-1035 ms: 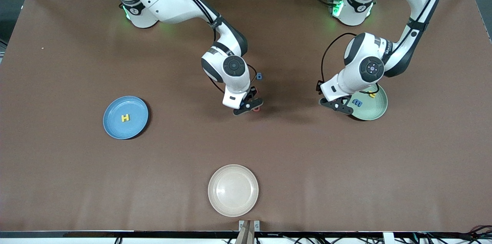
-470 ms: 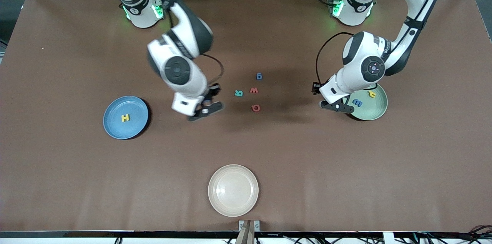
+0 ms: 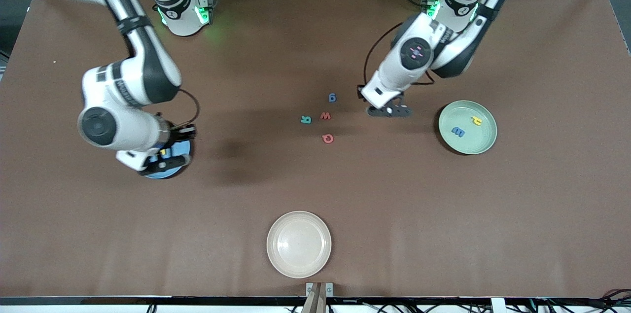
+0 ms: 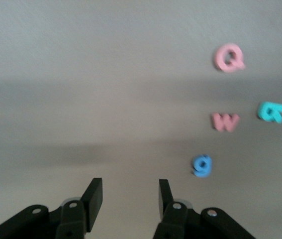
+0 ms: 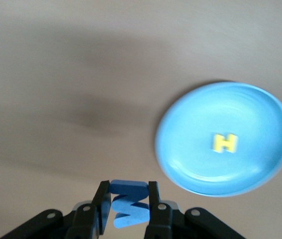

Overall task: Sort uppercase to blue plate, lowercase to green plate
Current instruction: 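Release the M on the blue plate while the left gripper reaches letters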

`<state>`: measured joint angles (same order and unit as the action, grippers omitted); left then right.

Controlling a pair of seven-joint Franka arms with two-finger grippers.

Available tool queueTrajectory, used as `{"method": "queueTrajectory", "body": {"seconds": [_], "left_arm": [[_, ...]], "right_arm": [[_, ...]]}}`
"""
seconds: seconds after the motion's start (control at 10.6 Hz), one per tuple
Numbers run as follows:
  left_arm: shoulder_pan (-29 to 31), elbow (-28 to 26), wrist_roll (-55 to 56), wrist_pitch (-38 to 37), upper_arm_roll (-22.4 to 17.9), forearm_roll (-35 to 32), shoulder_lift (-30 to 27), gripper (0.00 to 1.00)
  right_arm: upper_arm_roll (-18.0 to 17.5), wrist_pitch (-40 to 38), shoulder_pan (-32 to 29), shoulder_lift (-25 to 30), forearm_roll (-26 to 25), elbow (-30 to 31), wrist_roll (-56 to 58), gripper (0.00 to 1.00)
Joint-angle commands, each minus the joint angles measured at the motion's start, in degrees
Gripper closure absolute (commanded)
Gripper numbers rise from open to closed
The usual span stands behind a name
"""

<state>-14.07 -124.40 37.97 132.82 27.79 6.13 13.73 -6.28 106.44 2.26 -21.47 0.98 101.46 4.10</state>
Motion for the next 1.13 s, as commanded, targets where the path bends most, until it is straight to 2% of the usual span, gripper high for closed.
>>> {"method": "queueTrajectory", "body": {"seconds": [0.0, 0.19, 0.28, 0.38, 0.47, 0.75, 1.03], "left_arm": [[-6.9, -0.8, 5.7, 2.1, -3.4, 1.0, -0.5, 0.46], [-10.7, -0.9, 11.1, 6.6, -3.5, 0.9, 1.8, 0.46], [-12.6, -0.8, 13.2, 8.8, -3.9, 0.8, 3.3, 0.46], [-13.9, -0.8, 14.1, 10.3, -4.1, 0.2, 4.5, 0.46], [-14.8, -0.5, 16.0, 11.0, -4.2, -2.9, 5.5, 0.46], [-16.6, 2.1, 23.9, 11.9, -5.5, -13.0, 9.8, 0.46], [-17.4, 4.2, 24.0, 12.2, -6.4, -13.6, 11.8, 0.47]], "right_arm": [[4.2, 4.8, -1.2, 1.3, 0.8, 6.3, 5.4, 1.0], [6.4, 10.9, -1.5, 0.1, 0.9, 9.3, 7.1, 1.0], [6.8, 11.5, -1.5, -0.7, 0.9, 9.2, 7.1, 0.92], [7.2, 11.9, -1.6, -0.9, 0.9, 9.3, 7.1, 0.58], [7.5, 11.9, -1.6, -0.9, 0.9, 9.2, 7.1, 0.01], [8.0, 11.3, -1.5, 0.7, 0.9, 8.8, 7.1, 0.0], [9.1, 11.1, -1.5, 5.9, 1.0, 8.1, 6.9, 0.0]]}}
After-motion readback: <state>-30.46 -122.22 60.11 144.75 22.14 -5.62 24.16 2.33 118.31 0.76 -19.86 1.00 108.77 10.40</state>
